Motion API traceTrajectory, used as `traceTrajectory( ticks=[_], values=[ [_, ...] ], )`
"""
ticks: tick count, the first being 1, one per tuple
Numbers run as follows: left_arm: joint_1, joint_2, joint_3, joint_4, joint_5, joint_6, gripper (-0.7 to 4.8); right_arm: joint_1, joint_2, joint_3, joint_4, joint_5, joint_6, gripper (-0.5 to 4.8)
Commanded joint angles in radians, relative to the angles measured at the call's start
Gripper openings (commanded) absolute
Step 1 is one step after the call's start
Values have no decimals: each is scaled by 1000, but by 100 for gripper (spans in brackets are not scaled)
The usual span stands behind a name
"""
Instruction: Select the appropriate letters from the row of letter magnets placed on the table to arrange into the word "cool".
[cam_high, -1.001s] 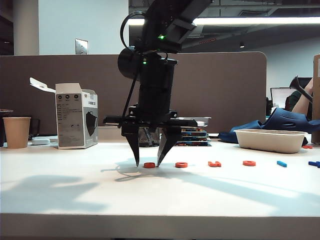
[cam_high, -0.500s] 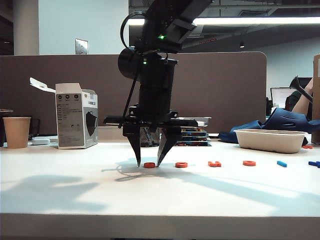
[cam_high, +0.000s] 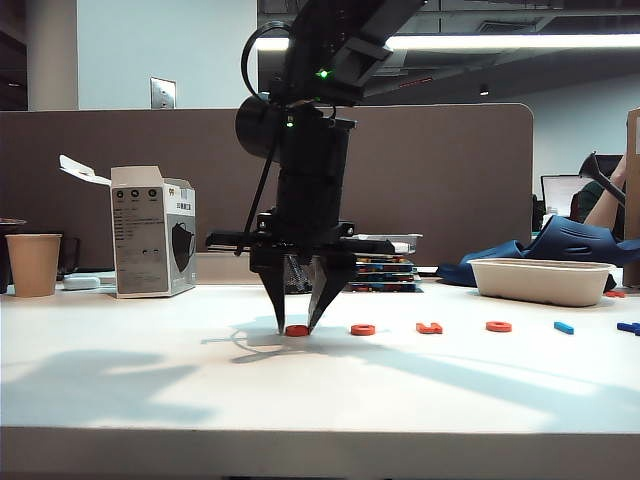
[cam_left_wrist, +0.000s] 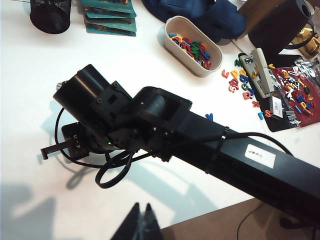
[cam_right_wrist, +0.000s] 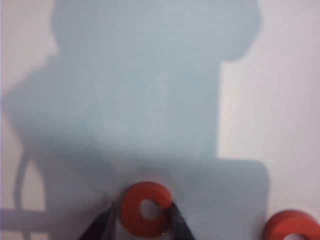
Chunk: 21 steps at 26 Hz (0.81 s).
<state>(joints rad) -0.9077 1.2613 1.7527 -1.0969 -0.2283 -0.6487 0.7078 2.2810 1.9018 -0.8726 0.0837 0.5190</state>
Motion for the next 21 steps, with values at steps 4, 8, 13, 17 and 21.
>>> traceTrajectory(
  ticks=[4, 8, 13, 17, 21],
  values=[
    [-1, -3, 2, 6, -3, -2, -3, 2, 9, -5, -17, -15, 5, 134],
    [-1, -3, 2, 6, -3, -2, -3, 2, 9, -5, -17, -12, 5, 102],
    [-1, -3, 2, 6, -3, -2, -3, 3, 9, -5, -11, -11, 5, 104],
    [-1, -3, 2, 6, -3, -2, -3, 3, 9, -5, -2, -11, 5, 103],
    [-1, -3, 2, 6, -3, -2, -3, 3, 9, -5, -2, -11, 4, 103]
  ],
)
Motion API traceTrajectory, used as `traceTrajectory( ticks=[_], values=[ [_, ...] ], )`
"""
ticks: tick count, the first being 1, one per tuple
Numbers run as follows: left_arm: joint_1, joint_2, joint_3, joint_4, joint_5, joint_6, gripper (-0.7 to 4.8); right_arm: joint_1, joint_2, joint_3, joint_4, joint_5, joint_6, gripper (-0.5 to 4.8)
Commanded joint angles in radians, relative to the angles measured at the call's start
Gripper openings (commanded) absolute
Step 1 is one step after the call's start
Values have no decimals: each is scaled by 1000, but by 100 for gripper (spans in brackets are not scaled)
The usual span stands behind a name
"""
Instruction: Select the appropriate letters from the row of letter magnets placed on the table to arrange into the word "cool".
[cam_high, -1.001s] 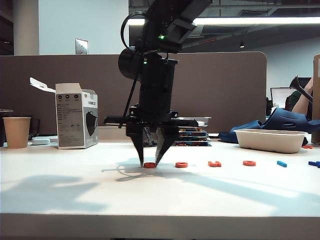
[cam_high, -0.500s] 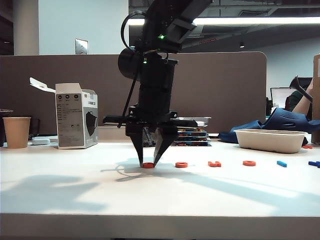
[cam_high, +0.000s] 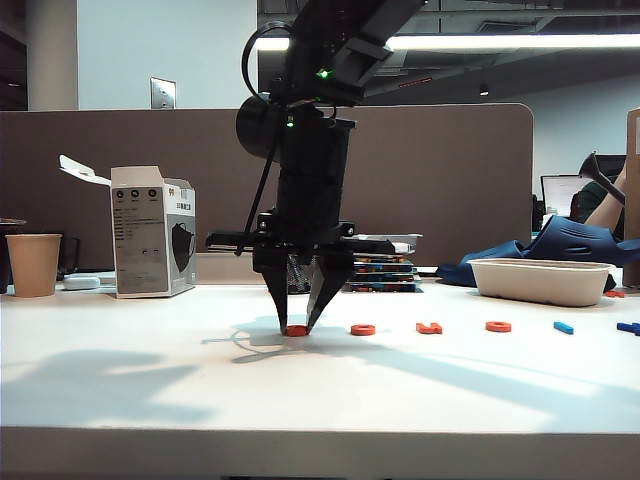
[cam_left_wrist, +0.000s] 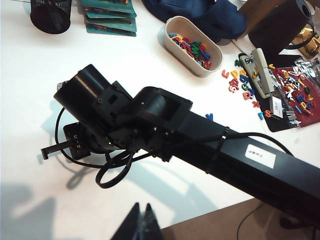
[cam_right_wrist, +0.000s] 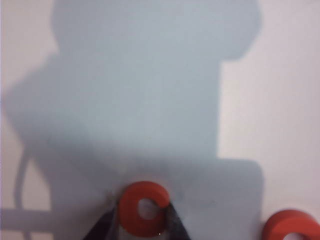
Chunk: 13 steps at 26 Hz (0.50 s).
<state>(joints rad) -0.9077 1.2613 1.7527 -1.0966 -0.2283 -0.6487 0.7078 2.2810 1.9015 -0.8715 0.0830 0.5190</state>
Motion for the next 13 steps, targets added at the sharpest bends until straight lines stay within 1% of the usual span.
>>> traceTrajectory(
  ticks=[1, 13],
  values=[
    [-1, -3, 2, 6, -3, -2, -3, 3, 9, -4, -3, -11, 4, 103],
    [-1, -3, 2, 6, -3, -2, -3, -17, -19, -4, 0, -14, -3, 103]
  ],
)
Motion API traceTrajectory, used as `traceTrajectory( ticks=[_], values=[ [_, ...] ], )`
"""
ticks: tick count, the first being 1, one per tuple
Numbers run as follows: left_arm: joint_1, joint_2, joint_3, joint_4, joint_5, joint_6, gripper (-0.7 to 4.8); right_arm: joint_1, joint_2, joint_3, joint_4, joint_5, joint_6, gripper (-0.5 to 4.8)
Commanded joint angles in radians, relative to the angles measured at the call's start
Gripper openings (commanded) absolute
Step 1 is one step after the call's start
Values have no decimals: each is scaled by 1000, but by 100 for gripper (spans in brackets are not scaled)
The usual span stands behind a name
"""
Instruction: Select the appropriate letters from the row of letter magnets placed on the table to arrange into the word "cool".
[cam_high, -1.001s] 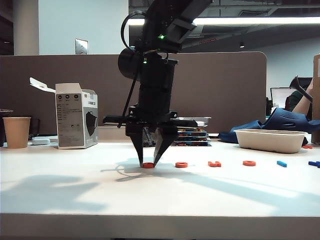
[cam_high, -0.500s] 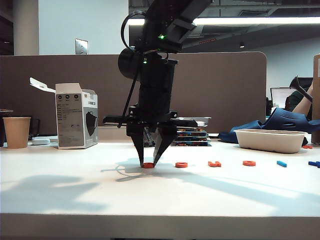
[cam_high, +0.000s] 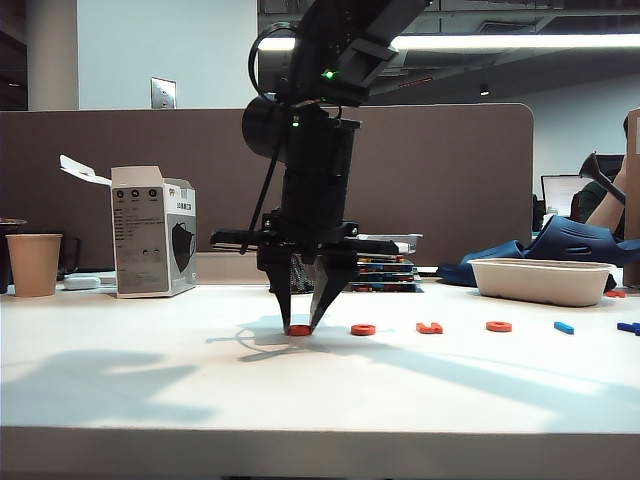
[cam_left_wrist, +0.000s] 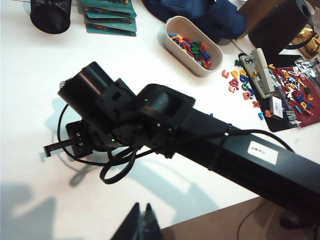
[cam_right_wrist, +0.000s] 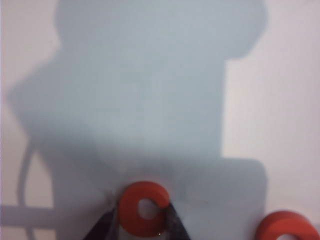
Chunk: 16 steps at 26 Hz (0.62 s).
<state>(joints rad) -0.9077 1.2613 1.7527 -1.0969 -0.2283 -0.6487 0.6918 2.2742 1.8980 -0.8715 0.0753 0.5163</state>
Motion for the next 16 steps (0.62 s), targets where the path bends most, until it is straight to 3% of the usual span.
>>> traceTrajectory(
  ticks=[1, 13, 16],
  values=[
    [-1, -3, 2, 6, -3, -3, -3, -2, -16, -1, 0, -7, 0, 103],
    [-1, -3, 2, 6, -3, -2, -3, -4, -75, -1, -51, 5, 0, 103],
    [-1, -3, 2, 6, -3, -2, -3, -5, -103, -1, -115, 58, 2, 103]
  ],
)
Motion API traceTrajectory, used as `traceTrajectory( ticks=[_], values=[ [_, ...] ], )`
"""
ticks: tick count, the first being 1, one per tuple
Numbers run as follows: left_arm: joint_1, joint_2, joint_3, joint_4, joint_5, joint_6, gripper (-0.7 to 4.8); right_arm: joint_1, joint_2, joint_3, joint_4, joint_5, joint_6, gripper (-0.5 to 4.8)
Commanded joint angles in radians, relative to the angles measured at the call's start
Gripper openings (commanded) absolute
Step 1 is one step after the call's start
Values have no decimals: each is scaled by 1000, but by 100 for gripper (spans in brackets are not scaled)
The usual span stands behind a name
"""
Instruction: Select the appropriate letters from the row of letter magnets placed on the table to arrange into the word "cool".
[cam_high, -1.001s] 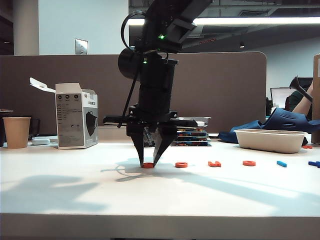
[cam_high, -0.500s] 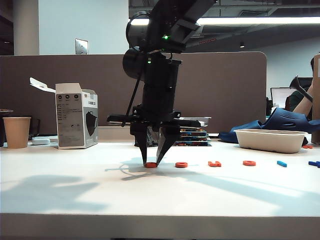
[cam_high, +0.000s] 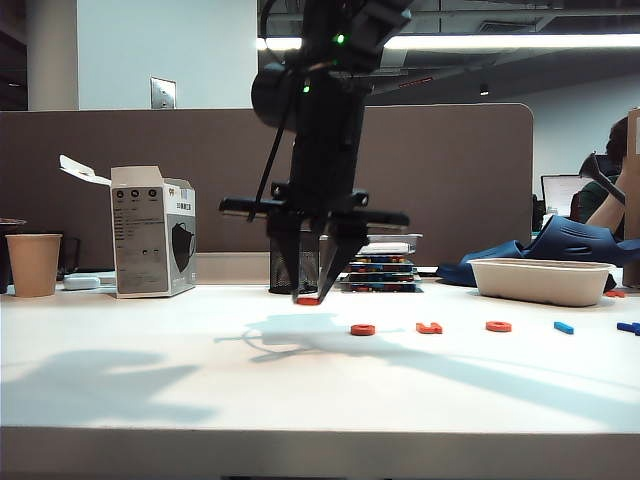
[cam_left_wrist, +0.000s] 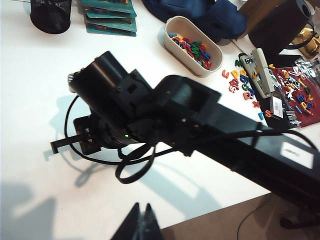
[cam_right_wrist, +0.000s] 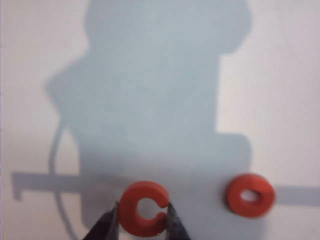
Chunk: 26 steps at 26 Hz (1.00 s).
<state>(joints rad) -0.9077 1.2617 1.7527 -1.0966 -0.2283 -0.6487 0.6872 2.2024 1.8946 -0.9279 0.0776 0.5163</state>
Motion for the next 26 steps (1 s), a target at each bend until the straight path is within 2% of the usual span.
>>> traceTrajectory(
  ticks=[1, 5, 13, 18, 26],
  values=[
    [-1, -3, 2, 6, -3, -2, -3, 0, -42, 2, -82, 86, 4, 103],
    [-1, -3, 2, 6, -3, -2, -3, 0, -90, -1, -192, 209, 4, 103],
    [-1, -3, 2, 6, -3, -2, -3, 2, -203, -69, -218, 216, -3, 103],
    [-1, -3, 2, 6, -3, -2, -3, 4, -330, -262, -143, 203, 8, 103],
    [-1, -3, 2, 6, -3, -2, -3, 4, -425, -565, 69, 113, 38, 103]
  ],
)
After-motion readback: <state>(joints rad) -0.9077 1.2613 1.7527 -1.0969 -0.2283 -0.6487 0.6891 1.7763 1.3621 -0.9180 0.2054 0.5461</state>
